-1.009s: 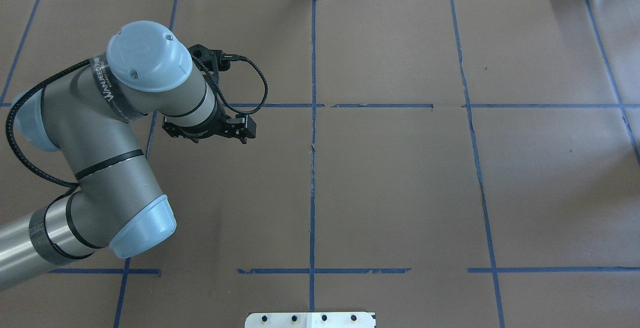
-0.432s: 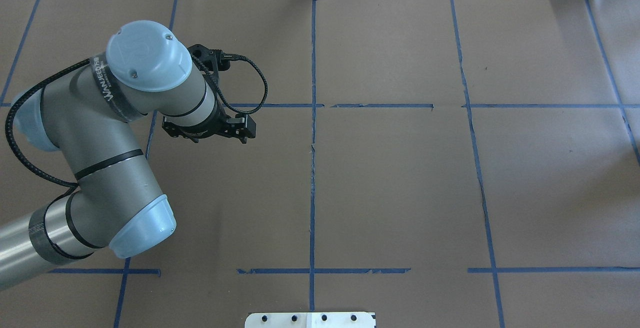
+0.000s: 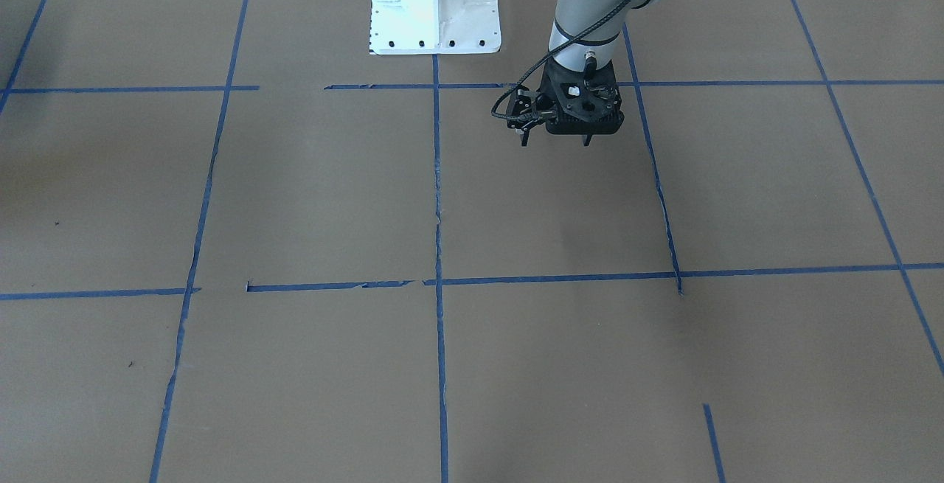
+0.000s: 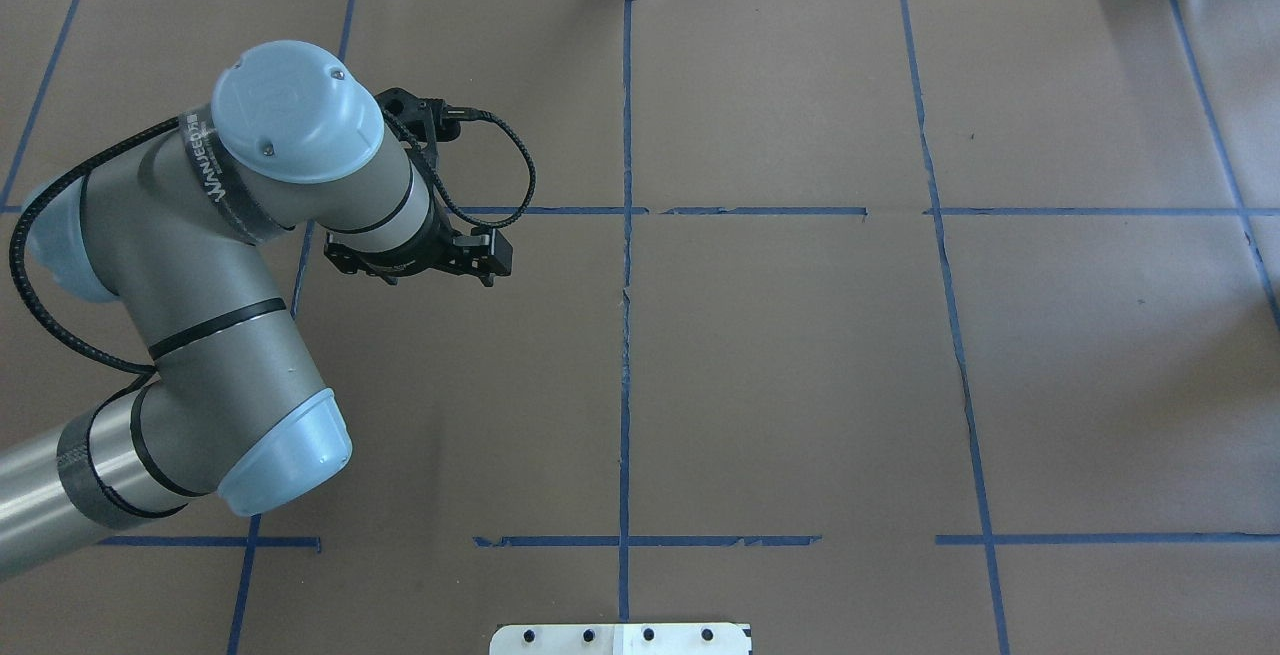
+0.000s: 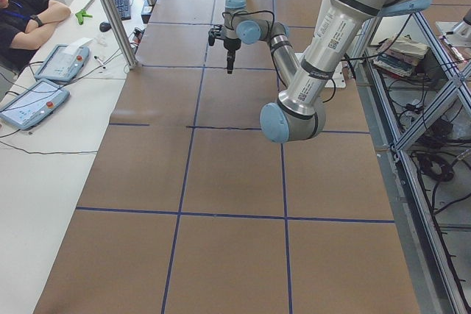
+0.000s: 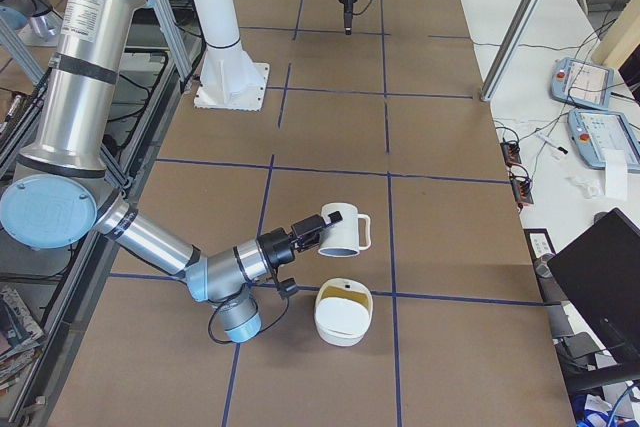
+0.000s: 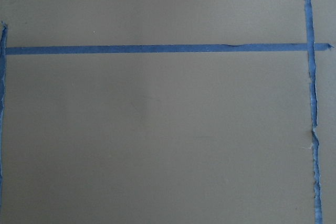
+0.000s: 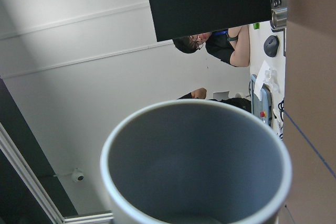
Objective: Left arm hands cup to right arm to dump lemon
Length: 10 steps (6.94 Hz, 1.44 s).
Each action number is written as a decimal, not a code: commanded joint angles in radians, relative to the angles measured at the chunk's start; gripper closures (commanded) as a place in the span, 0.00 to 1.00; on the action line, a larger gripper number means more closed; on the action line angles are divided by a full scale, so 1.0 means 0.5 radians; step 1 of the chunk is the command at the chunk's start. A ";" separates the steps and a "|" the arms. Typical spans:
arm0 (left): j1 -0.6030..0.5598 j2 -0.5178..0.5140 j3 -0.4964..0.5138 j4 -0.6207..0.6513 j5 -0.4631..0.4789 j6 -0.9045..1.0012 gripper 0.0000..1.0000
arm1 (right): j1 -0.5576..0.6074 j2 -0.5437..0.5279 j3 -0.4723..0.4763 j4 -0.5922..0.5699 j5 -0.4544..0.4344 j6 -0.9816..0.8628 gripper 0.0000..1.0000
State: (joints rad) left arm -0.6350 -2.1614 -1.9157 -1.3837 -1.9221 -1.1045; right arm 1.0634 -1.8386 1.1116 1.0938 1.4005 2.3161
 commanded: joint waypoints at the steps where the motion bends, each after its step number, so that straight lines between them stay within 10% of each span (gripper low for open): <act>1: 0.000 0.006 -0.004 0.003 0.000 0.000 0.00 | 0.005 -0.017 -0.020 -0.131 0.129 -0.672 0.72; 5: 0.000 0.012 -0.022 0.006 -0.006 -0.003 0.00 | 0.012 -0.035 0.074 -0.416 0.248 -1.648 0.76; 10: 0.003 0.015 -0.022 0.003 -0.006 0.000 0.00 | 0.070 -0.017 0.868 -1.593 0.522 -2.658 0.75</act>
State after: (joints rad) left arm -0.6342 -2.1530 -1.9270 -1.3821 -1.9252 -1.1047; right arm 1.1009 -1.8590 1.4677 0.4399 1.6489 1.1054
